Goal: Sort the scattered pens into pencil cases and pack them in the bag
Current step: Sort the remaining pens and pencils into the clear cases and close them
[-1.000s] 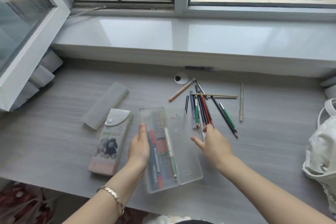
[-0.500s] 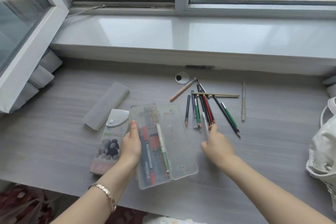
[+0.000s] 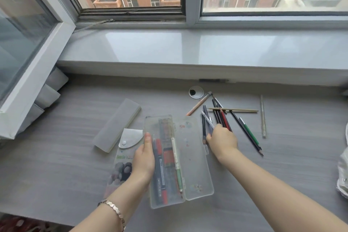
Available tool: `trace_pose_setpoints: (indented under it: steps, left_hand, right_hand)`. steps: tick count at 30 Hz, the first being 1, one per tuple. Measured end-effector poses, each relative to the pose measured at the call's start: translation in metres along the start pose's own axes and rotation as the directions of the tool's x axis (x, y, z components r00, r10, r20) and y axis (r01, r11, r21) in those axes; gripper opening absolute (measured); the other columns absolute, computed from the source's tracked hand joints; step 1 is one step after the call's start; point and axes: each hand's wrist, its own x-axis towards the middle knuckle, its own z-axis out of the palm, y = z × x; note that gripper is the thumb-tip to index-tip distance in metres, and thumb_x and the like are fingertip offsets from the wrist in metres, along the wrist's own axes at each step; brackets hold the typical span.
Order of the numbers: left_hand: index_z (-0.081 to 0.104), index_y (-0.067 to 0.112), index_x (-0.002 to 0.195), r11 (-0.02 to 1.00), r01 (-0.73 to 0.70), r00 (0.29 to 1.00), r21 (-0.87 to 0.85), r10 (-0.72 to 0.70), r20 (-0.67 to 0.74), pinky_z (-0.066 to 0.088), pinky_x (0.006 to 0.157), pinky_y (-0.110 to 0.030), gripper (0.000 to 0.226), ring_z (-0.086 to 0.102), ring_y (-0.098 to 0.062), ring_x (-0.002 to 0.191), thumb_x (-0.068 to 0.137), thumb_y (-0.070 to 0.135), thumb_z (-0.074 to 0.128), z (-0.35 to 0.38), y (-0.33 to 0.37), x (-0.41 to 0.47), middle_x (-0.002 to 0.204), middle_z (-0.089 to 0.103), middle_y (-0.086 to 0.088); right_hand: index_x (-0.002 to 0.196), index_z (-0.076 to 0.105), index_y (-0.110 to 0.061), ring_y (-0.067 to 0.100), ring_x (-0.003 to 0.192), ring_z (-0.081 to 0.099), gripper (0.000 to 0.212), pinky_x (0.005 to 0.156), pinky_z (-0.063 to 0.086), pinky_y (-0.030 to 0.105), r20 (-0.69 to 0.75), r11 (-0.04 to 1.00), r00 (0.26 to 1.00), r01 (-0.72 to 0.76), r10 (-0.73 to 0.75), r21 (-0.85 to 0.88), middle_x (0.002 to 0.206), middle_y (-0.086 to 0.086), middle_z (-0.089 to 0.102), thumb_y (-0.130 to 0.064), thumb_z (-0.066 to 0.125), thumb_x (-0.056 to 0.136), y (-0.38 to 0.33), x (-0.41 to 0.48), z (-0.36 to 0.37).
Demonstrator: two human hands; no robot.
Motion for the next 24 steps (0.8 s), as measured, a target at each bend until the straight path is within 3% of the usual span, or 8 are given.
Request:
trace_pose_setpoints:
  steps: [5,8,11,13,15,17,20,24]
  left_hand:
    - [0.057,0.009,0.124,0.999,-0.020,1.000,0.037,0.020,-0.002,0.031,0.091,-0.026,0.062,0.049,-0.024,0.120,0.095,0.053,0.022,-0.001,0.002,0.010,0.123,0.059,-0.007]
    - [0.057,0.009,0.124,0.999,-0.018,1.000,0.036,0.018,0.021,0.031,0.092,-0.027,0.062,0.048,-0.025,0.120,0.095,0.052,0.022,-0.001,0.001,0.015,0.122,0.058,-0.007]
    - [0.059,0.015,0.114,1.000,-0.008,0.999,0.025,0.007,0.047,0.034,0.095,-0.030,0.057,0.051,-0.024,0.115,0.095,0.054,0.022,0.001,0.001,0.018,0.114,0.059,-0.003]
    - [0.059,0.019,0.103,1.000,0.011,0.997,0.008,-0.011,0.080,0.037,0.096,-0.033,0.053,0.053,-0.022,0.108,0.094,0.056,0.022,0.004,0.000,0.019,0.112,0.060,-0.001]
    - [0.061,0.017,0.107,0.999,0.023,0.993,0.024,-0.026,0.115,0.038,0.100,-0.036,0.058,0.054,-0.022,0.110,0.093,0.057,0.021,0.008,-0.002,0.018,0.114,0.062,-0.003]
    - [0.061,0.015,0.110,0.999,0.035,0.991,0.041,-0.040,0.130,0.038,0.102,-0.036,0.060,0.054,-0.022,0.111,0.093,0.058,0.022,0.012,-0.003,0.014,0.116,0.062,-0.003]
    - [0.063,0.019,0.104,0.999,0.044,0.984,0.018,-0.046,0.169,0.041,0.102,-0.037,0.058,0.058,-0.021,0.105,0.092,0.059,0.023,0.019,-0.004,0.004,0.111,0.065,-0.002]
    - [0.061,0.018,0.115,1.000,-0.003,0.977,-0.001,0.004,0.211,0.036,0.088,-0.026,0.057,0.053,-0.015,0.100,0.096,0.052,0.019,0.030,0.001,-0.020,0.106,0.060,0.002]
  right_hand:
    - [0.099,0.057,0.000,0.035,0.091,0.060,0.024,0.070,0.045,0.033,-0.013,1.000,1.000,-0.022,0.022,0.018,0.102,0.017,0.062,-0.018,0.044,0.089,-0.002,0.003,-0.004]
    - [0.084,0.056,-0.005,0.030,0.072,0.048,0.020,0.061,0.036,0.029,-0.061,0.991,0.998,0.011,-0.003,0.132,0.082,0.011,0.052,-0.020,0.045,0.088,0.001,-0.004,-0.020]
    - [0.074,0.056,-0.012,0.025,0.059,0.048,0.019,0.055,0.039,0.032,-0.080,0.944,0.986,0.166,-0.149,0.285,0.061,0.002,0.050,-0.024,0.051,0.088,0.008,-0.024,-0.054]
    - [0.083,0.059,-0.027,0.016,0.059,0.056,0.004,0.056,0.044,0.029,-0.003,0.896,0.952,0.291,-0.307,0.336,0.063,-0.004,0.059,-0.028,0.058,0.086,0.008,-0.046,-0.084]
    - [0.079,0.058,-0.034,0.006,0.055,0.057,0.009,0.054,0.044,0.022,0.096,0.841,0.908,0.333,-0.409,0.427,0.059,-0.007,0.063,-0.029,0.065,0.080,0.004,-0.068,-0.113]
    - [0.070,0.066,-0.023,0.005,0.046,0.050,0.006,0.048,0.041,0.018,0.156,0.793,0.888,0.291,-0.432,0.535,0.048,-0.007,0.057,-0.024,0.068,0.075,0.000,-0.082,-0.133]
    - [0.058,0.064,-0.011,0.007,0.042,0.036,0.018,0.041,0.027,0.016,0.264,0.799,0.856,0.247,-0.445,0.548,0.045,-0.007,0.043,-0.020,0.070,0.073,-0.007,-0.092,-0.138]
    - [0.063,0.068,-0.011,0.001,0.037,0.041,0.017,0.038,0.030,0.012,0.322,0.816,0.872,0.136,-0.367,0.562,0.043,-0.008,0.051,-0.024,0.069,0.075,-0.014,-0.095,-0.116]
